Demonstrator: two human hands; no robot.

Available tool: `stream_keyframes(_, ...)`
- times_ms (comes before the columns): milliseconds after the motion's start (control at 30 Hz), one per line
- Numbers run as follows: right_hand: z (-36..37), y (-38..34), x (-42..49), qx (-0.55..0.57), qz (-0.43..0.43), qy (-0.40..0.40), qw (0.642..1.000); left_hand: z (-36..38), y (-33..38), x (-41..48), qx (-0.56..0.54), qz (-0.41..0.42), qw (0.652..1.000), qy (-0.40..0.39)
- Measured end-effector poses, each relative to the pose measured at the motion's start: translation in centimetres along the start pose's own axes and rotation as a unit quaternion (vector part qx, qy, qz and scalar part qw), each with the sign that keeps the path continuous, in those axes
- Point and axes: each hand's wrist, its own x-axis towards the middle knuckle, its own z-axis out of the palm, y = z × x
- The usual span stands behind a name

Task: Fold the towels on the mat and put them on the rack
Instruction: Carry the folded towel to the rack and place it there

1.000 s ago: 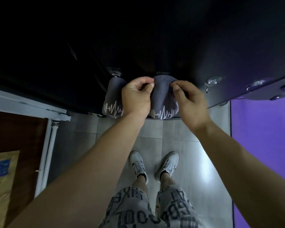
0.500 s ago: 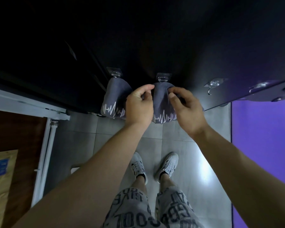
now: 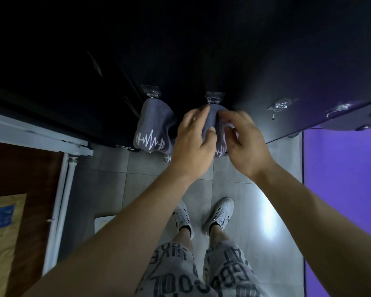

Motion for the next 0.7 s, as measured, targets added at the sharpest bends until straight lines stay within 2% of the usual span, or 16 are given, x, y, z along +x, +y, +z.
stream_keyframes(133, -0.3, 0.7, 0.3, -0.011, -0.039, -0.036, 0.999, -0.2, -0.6, 0.3, -0.015, 0.005, 1.000, -0.024)
stream_keyframes(233, -0.2, 1.2, 0.7, -0.014, -0.025, -0.043, 0.999, -0.3, -0.3, 0.3, -0.100, -0.046, 0.993, -0.046)
stream_keyframes(367, -0.3, 1.2, 0.9, 0.013, 0.018, -0.053, 0.998, -0.2, -0.2, 0.1, -0.225, -0.116, 0.963, -0.093)
stream_keyframes(567, 0.2, 0.8, -0.4, 0.151, 0.065, -0.038, 0.986, 0.1, -0.6, 0.1, -0.273, -0.128, 0.944, -0.137)
stream_keyframes(700, 1.1, 0.4, -0.6, 0.239, 0.110, -0.035, 0.964, 0.8, -0.7, -0.1, -0.305, -0.135, 0.934, -0.131)
